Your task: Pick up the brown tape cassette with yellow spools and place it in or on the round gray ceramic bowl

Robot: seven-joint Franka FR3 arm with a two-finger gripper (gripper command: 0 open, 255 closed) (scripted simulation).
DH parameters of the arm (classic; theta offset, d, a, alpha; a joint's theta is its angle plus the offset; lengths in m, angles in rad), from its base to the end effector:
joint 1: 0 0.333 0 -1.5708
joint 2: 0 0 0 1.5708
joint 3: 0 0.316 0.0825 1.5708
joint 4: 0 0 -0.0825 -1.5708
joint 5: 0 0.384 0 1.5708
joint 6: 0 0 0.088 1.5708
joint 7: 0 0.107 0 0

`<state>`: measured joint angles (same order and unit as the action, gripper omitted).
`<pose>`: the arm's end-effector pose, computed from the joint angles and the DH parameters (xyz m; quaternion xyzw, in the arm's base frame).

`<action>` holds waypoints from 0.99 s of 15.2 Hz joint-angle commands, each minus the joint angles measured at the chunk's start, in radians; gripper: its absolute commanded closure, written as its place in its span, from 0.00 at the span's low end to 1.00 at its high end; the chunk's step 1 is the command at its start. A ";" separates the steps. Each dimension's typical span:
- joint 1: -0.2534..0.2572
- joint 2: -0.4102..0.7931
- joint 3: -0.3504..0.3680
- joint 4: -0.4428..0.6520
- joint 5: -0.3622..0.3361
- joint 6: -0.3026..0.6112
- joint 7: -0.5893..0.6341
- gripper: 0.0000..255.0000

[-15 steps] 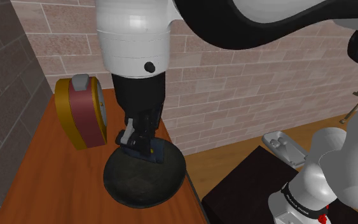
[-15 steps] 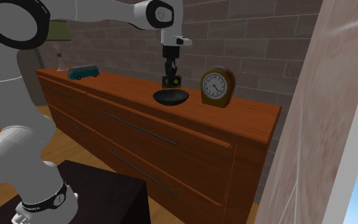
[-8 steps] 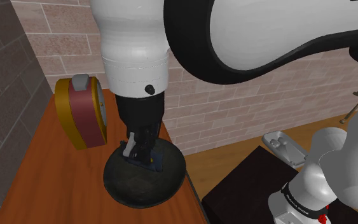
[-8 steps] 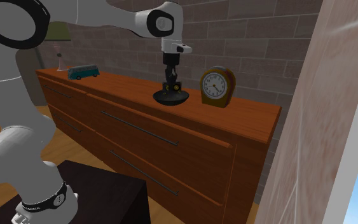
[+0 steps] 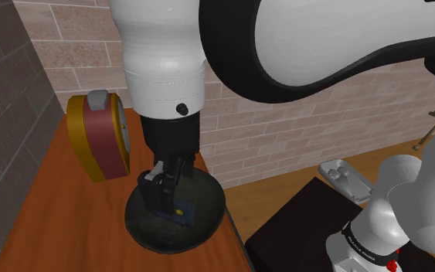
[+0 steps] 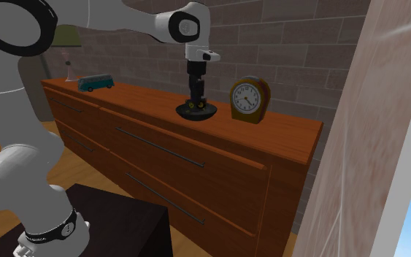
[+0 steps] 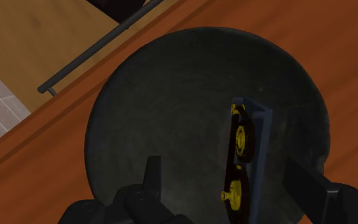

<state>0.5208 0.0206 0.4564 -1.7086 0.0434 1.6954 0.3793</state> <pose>0.3144 0.4695 0.5595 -0.9561 -0.2915 0.0287 0.0103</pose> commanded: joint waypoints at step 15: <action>0.003 0.028 0.002 0.160 -0.013 -0.134 0.010 0.00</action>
